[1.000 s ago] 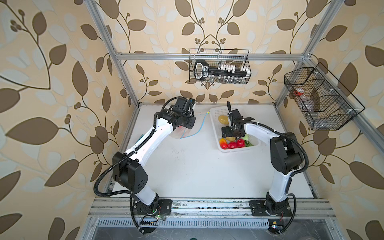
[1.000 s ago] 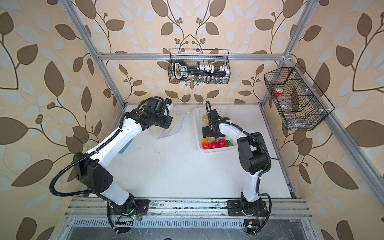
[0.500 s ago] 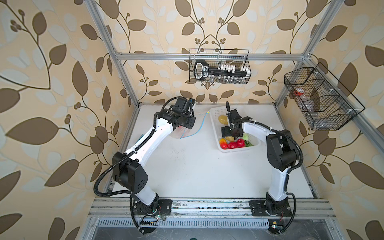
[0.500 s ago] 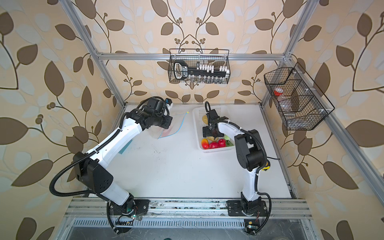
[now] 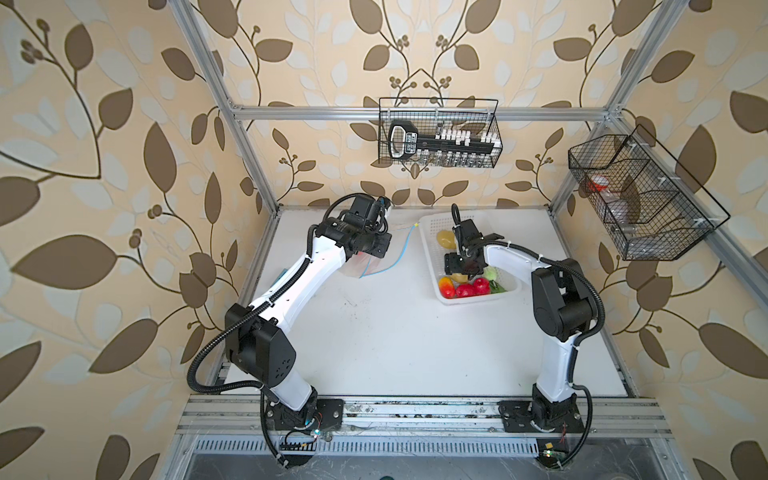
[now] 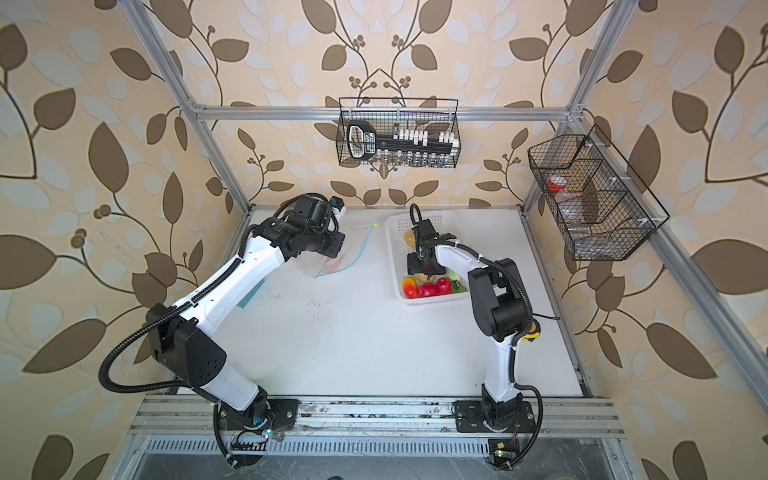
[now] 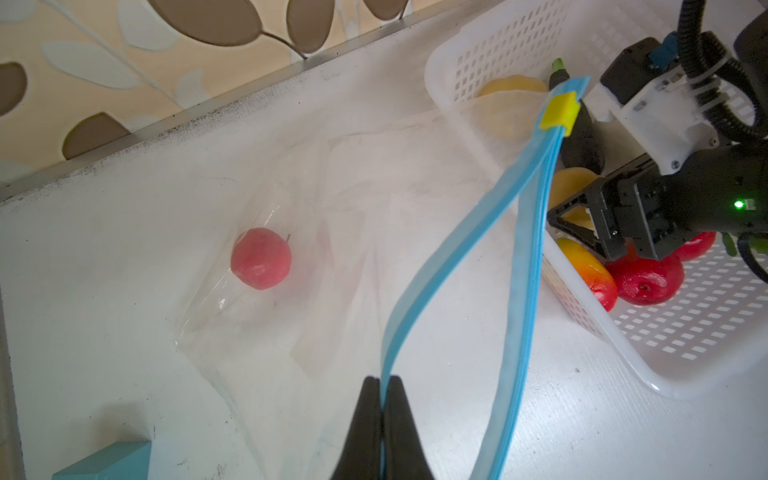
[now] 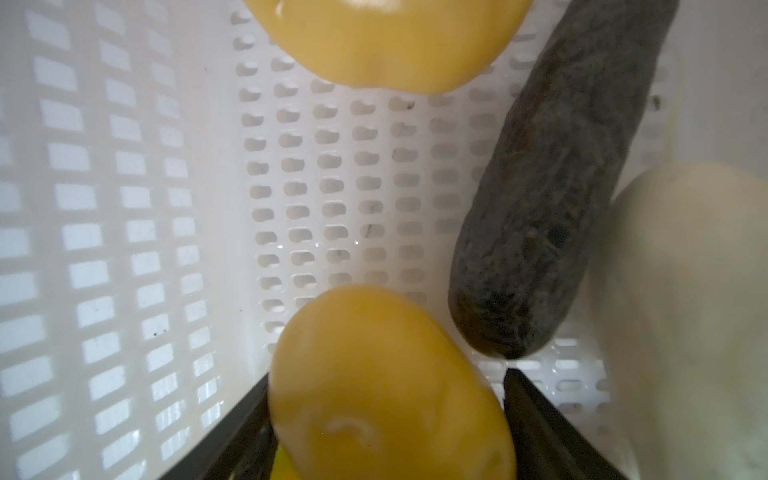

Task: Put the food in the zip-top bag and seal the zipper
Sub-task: 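Lower the right gripper onto the yellow potato and close it, then lift the yellow potato with the right gripper out of the basket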

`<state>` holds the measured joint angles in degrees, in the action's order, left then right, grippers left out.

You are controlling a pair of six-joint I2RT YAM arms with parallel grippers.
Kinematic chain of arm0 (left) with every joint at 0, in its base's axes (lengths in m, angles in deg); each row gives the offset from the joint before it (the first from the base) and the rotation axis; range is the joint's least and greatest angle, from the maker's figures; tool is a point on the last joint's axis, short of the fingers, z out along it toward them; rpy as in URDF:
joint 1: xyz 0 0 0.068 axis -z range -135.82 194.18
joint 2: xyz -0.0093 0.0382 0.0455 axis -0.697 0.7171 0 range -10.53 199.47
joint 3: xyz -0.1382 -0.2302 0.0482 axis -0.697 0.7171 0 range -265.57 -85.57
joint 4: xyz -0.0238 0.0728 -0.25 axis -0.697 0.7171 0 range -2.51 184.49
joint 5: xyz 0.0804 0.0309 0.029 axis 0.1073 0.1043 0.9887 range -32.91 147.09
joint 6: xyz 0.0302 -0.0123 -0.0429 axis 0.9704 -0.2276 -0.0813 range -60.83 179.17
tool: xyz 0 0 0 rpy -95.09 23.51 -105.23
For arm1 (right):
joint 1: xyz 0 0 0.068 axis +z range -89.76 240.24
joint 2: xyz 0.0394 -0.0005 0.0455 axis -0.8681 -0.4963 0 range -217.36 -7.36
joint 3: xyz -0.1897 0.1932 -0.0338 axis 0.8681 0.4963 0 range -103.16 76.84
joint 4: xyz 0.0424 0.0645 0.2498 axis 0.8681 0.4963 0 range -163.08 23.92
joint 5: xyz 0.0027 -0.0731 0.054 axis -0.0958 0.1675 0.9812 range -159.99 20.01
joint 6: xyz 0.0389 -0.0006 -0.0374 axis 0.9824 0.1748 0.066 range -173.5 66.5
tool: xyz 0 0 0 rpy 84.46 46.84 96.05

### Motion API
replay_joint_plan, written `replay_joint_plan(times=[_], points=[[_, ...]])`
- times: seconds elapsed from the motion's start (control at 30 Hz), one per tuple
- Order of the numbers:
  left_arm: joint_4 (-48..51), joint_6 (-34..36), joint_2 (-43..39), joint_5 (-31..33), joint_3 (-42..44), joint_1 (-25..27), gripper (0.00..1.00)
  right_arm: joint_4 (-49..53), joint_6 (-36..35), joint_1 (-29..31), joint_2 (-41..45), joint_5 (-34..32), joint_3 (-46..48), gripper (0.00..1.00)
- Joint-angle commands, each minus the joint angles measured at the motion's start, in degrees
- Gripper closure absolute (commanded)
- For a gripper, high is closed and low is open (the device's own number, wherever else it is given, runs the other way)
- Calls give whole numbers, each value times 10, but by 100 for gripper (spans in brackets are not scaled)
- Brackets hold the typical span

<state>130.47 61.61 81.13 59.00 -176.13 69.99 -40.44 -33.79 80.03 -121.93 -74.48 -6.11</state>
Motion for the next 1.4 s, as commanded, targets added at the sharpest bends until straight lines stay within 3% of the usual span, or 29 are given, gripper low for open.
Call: replay_joint_plan(times=[0.0,0.23,0.73,1.03,1.37], points=[[-6,-4,-16,2,-1,-3,100,-2,4,0,-15,2,-5,29],[-5,-5,-14,-3,-4,-3,100,-9,9,-1,-2,10,-4,43],[-7,-6,-18,2,-1,-3,100,-108,72,-36,78,87,69,48],[-7,-8,-17,-4,-1,-3,100,-127,87,-42,82,106,83,49],[-6,-9,-13,-4,-4,-3,100,-99,74,-27,48,77,67,20]])
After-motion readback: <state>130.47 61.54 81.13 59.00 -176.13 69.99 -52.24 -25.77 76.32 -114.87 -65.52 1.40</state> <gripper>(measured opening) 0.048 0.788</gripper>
